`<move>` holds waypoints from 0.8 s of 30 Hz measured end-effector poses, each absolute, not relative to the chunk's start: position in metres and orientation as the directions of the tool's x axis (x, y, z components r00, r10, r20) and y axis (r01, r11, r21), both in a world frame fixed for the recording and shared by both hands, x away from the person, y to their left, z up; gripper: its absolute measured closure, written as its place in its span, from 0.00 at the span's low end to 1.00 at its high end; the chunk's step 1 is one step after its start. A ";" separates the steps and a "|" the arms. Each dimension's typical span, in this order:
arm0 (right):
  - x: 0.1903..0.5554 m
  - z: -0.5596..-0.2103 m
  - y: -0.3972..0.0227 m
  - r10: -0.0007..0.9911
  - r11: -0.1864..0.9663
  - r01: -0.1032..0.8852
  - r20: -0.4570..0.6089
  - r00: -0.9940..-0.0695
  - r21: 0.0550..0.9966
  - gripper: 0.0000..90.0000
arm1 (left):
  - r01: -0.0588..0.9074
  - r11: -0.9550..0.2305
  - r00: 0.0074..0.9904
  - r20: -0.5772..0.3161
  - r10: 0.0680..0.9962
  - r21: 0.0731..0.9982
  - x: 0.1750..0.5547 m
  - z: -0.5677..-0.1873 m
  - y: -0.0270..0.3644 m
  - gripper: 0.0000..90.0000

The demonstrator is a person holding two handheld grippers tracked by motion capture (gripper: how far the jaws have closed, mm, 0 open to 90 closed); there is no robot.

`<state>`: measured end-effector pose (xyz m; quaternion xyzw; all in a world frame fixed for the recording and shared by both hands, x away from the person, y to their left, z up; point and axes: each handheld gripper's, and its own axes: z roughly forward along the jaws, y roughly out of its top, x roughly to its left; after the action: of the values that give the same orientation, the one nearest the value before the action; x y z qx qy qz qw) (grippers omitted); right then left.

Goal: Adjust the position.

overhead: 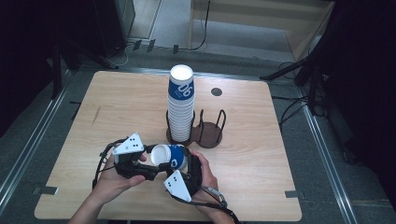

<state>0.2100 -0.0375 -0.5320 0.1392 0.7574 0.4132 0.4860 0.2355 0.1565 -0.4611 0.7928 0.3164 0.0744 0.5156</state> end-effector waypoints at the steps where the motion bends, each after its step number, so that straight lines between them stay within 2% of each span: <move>1: 0.210 -0.532 -0.037 0.616 0.621 -0.192 -0.624 -0.481 0.760 0.20 | 0.424 -0.262 0.789 -0.211 0.577 0.867 0.235 -0.461 0.157 0.31; 6: 0.208 -0.530 -0.037 0.623 0.602 -0.183 -0.601 -0.500 0.777 0.16 | 0.419 -0.241 0.792 -0.223 0.568 0.875 0.235 -0.460 0.161 0.32; 12: 0.208 -0.525 -0.038 0.634 0.580 -0.166 -0.570 -0.523 0.797 0.04 | 0.418 -0.188 0.786 -0.250 0.565 0.889 0.236 -0.460 0.170 0.33; 24: 0.198 -0.521 -0.049 0.691 0.532 -0.097 -0.498 -0.523 0.841 0.00 | 0.407 -0.099 0.754 -0.273 0.597 0.908 0.229 -0.466 0.190 0.33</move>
<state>0.1982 -0.0486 -0.5212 0.1972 0.7528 0.4417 0.4465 0.2295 0.1901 -0.4665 0.7365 0.3408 0.0824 0.5784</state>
